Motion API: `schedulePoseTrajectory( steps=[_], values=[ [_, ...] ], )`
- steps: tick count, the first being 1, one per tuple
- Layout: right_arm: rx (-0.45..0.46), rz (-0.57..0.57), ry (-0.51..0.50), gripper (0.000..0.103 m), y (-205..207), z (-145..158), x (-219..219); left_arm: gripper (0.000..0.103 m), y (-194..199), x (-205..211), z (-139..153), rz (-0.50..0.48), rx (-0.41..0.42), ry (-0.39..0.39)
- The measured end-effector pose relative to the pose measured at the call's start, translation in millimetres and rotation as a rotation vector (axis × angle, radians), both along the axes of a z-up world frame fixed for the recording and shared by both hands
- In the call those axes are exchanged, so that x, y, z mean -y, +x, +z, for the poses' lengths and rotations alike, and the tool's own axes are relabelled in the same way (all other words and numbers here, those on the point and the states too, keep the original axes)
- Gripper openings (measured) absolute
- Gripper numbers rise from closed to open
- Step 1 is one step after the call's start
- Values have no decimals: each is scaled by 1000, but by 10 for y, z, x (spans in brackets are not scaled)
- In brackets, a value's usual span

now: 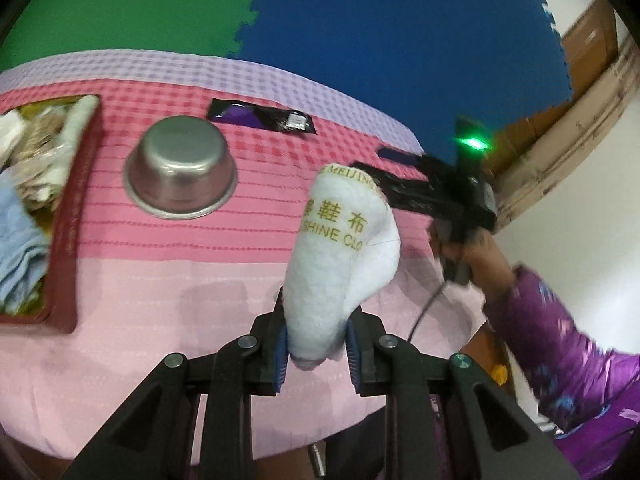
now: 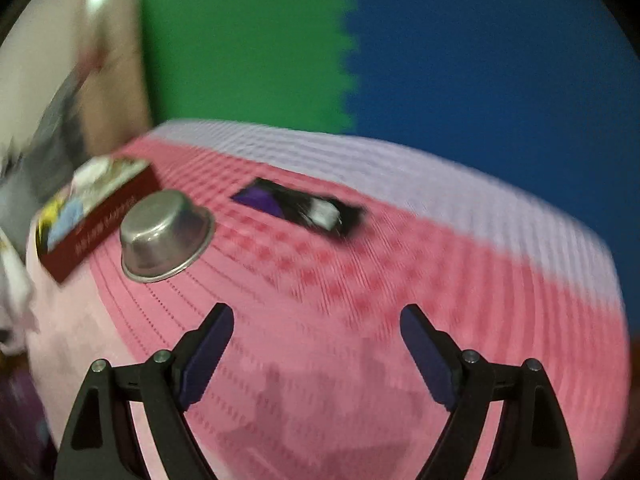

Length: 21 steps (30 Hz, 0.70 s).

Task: Organize soft objects
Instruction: 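Carry the white sock toward the tin while the right gripper grasps the black-purple packet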

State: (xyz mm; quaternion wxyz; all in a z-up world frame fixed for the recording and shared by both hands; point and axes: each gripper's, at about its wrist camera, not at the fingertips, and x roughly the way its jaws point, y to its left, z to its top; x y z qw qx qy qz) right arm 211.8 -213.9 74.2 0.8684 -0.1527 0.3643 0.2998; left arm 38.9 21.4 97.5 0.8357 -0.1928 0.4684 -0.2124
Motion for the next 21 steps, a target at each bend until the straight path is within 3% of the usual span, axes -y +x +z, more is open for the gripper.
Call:
schedulePoseTrajectory(
  steps=[9,12,16,19,21],
  values=[
    [-49,298,-260,87,784,-112,-927,23,-148,-365,125,118,5,-15],
    [-47,334,-356,87,931,-272,-1126,23,-186,-486,140,150,-4,-21],
    [-114,330,-402,87,1209,-401,-1242,23,-219,-616,105,182,-20,-32],
    [-232,309,-398,78,1351,-519,-1284,23,-255,-679,105,198,-25,-32],
    [-274,301,-371,59,1348,-502,-1295,23,-287,-710,100,204,-21,-30]
  ],
)
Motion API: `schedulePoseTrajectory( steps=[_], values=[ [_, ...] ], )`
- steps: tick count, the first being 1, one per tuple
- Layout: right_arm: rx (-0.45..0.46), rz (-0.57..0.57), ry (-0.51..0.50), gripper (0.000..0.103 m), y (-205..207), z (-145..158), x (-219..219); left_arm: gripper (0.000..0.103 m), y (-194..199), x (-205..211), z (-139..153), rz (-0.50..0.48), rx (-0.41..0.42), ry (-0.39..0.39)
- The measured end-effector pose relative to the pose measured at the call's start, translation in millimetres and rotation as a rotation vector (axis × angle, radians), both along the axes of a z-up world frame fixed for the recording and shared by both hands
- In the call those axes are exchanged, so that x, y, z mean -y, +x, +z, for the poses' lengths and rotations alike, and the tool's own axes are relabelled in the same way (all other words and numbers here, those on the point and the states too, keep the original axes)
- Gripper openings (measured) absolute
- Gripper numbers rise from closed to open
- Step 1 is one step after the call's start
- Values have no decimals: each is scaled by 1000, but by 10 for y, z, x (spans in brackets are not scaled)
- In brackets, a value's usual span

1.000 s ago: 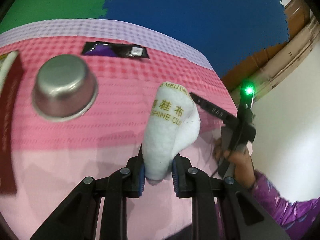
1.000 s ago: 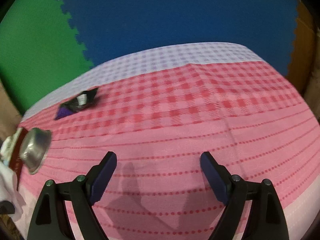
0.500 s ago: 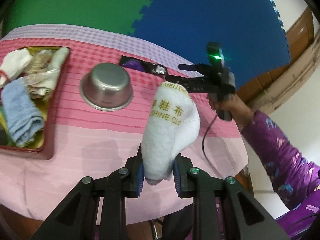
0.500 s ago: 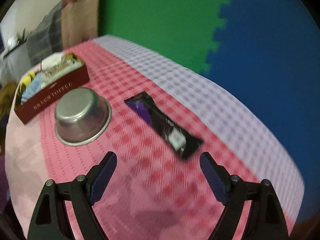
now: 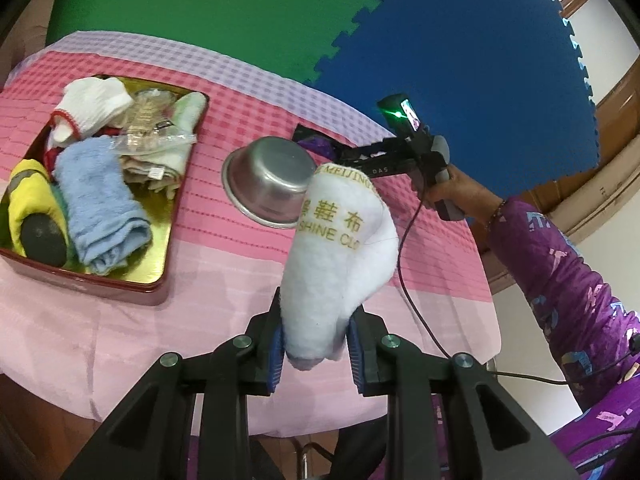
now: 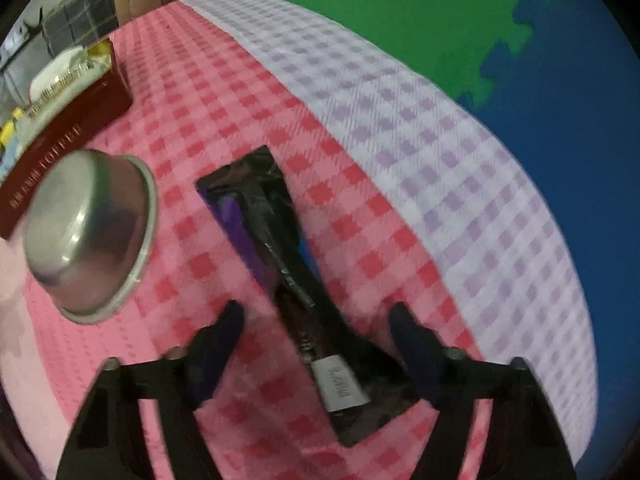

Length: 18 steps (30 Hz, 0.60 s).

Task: Organize soft objects
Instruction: 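Carry the white sock toward the tin while the right gripper grasps the black-purple packet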

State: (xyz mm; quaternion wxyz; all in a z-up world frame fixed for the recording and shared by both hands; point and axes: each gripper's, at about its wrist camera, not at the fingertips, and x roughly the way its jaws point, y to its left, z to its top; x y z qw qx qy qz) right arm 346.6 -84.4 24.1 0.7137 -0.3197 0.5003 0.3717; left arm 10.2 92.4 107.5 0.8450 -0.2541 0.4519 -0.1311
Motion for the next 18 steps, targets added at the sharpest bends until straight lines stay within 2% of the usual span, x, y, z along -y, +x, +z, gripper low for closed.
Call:
schedulePoseTrajectory(
  steps=[1,2,4,5,6,7,10,11,12,15,18],
  values=[
    [-6,-1,3,42,-31,8,-12,23,-26,-20,2,6,3,1],
    [-3,-5,2,30,-96,19,-35,23,-18,-30,-10,13,4,0],
    [38,-55,-14,29,-277,25,-64,23,-70,-84,-5,28,7,-3],
    [25,-95,2,28,-331,29,-37,23,-116,-127,11,42,13,-3],
    [-21,-155,50,28,-412,39,46,23,-153,-174,21,54,17,-4],
    [-37,-178,72,28,-473,43,99,23,-178,-223,30,65,19,-7],
    [-148,-244,236,28,-729,122,367,23,-253,-412,64,111,25,-21],
    [-164,-270,279,18,-820,157,460,23,-268,-491,87,126,31,-23],
    [-185,-318,327,17,-929,187,588,23,-273,-538,103,136,34,-19],
    [-244,-418,445,16,-1193,220,861,23,-259,-670,187,151,57,23],
    [-267,-482,518,15,-1489,222,1048,23,-181,-737,268,148,82,83]
  ],
)
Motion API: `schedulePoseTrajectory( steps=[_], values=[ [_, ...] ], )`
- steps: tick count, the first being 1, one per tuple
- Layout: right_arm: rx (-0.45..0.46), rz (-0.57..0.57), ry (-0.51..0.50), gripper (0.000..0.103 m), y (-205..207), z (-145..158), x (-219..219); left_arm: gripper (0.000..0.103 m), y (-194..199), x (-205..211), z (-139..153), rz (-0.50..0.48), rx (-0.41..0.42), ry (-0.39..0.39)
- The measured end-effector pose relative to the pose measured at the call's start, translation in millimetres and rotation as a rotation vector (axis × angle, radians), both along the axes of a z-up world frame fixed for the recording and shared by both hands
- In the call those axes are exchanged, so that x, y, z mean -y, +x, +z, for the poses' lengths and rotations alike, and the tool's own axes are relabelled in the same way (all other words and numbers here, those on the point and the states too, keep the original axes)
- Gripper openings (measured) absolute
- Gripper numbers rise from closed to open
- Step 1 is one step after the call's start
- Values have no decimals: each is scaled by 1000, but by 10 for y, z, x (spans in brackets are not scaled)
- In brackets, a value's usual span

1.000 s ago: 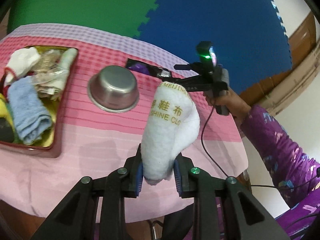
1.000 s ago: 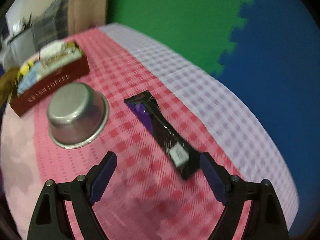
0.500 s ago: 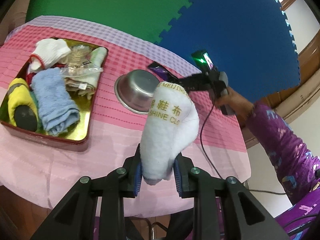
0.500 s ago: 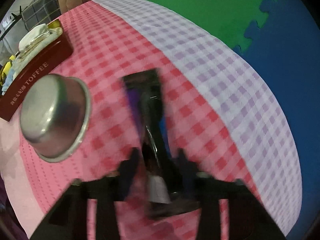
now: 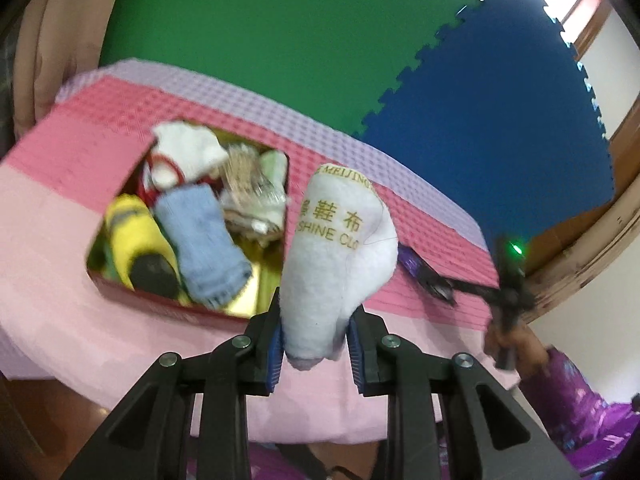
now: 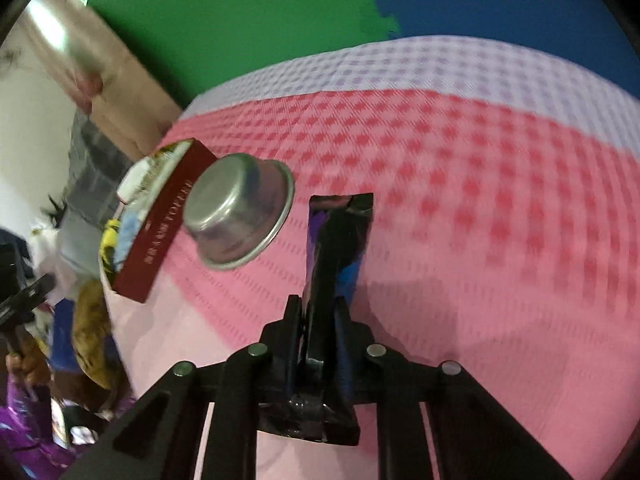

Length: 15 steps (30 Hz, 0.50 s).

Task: Organize soft objects
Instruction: 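Carry the white sock toward the tin while the right gripper grasps the black-purple packet, then lower the white sock into the tin and open the left gripper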

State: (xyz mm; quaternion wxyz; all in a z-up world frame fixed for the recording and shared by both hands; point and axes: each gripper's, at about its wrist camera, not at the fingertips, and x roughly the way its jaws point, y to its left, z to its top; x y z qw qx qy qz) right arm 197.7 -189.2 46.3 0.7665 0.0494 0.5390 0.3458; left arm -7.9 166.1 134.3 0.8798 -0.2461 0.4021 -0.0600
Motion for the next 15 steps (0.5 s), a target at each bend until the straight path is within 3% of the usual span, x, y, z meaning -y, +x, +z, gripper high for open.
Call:
schedulePoseTrajectory(
  steps=[5,11,13,15],
  values=[
    [-30,-88,119,10,-249,34,175,24,265,-77,-81,2,-10,144],
    [-23,-107,81,9,-445,-8,304,24,530,-155,-425,18,-82,167],
    [29,-81,-12,12,-467,39,173,29,573,-148,-498,10,-95,177],
    [44,-47,-57,31,-439,72,30,29,592,-135,-554,15,-106,196]
  ],
)
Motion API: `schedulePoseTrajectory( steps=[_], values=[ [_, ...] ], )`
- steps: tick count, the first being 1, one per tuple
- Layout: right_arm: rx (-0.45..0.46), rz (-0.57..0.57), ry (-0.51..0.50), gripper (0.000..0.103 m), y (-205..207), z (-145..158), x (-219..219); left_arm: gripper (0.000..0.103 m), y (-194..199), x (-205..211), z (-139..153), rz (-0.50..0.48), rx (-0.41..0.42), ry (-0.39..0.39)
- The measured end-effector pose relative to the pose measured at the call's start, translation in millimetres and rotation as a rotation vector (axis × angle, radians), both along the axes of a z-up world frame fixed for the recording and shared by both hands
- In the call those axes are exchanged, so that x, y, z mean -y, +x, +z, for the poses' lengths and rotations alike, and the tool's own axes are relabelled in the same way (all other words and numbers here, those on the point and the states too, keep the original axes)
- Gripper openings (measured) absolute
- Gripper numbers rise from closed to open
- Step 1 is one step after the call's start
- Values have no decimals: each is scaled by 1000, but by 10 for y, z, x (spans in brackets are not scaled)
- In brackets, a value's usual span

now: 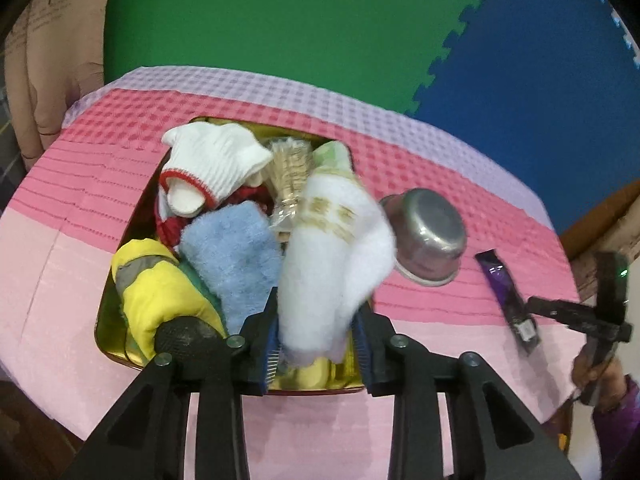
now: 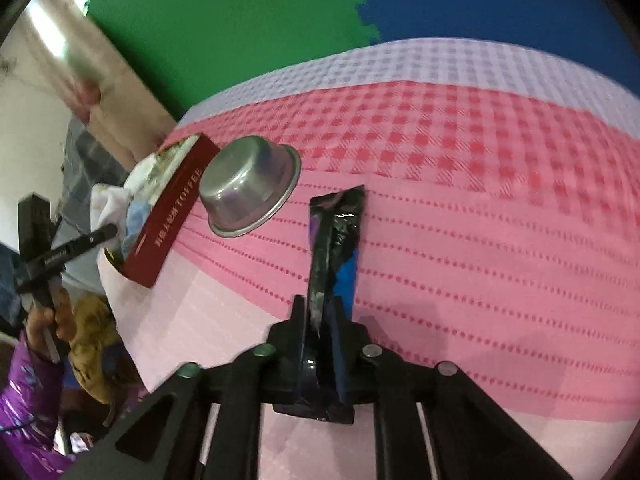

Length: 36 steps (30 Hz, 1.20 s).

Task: Organize soft objects
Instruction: 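Lower the white sock into the tin and open the left gripper, then lower the black-purple packet into the tin and open the right gripper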

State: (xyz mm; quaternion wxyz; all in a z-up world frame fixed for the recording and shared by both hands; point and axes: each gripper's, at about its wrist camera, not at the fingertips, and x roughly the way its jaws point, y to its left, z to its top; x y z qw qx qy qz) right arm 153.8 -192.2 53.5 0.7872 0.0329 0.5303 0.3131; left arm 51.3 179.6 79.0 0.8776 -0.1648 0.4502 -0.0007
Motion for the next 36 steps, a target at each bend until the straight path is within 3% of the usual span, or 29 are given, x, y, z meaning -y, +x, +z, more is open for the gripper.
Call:
schedulePoseTrajectory(
  steps=[1,2,4,6,8,9,10,11,17,21,23,26,29,36],
  values=[
    [-6,6,-19,50,30,-6,-38,33,-2,5,-14,-7,-4,-2],
    [-3,12,-52,55,52,-3,-95,36,7,12,-38,-10,-10,2],
    [22,31,-118,55,83,-24,-241,53,1,25,-66,1,-20,22],
    [-6,61,-157,55,113,-99,-374,60,2,25,-84,1,-26,19],
    [-25,54,-187,55,123,-171,-390,60,-6,10,-76,15,-24,24],
    [-22,44,-192,53,124,-203,-404,61,-24,1,-58,23,-20,24],
    [-7,49,-197,36,104,-190,-415,64,-46,-4,-35,33,-16,25],
    [5,58,-227,25,88,-196,-442,67,-85,-17,6,54,-12,30],
    [-68,1,-86,25,104,-225,-238,88,-477,-70,300,179,102,32],
    [-132,-45,174,25,100,-118,64,92,-756,-62,379,217,152,24],
    [-99,-65,158,25,50,-60,115,93,-856,-22,375,224,154,48],
    [-131,-97,211,25,-4,-62,201,93,-970,39,330,219,143,69],
    [-107,-86,232,25,-111,57,218,93,-1060,95,290,209,137,76],
    [-85,28,360,25,-123,516,-509,93,-1170,128,281,227,146,126]
  ],
)
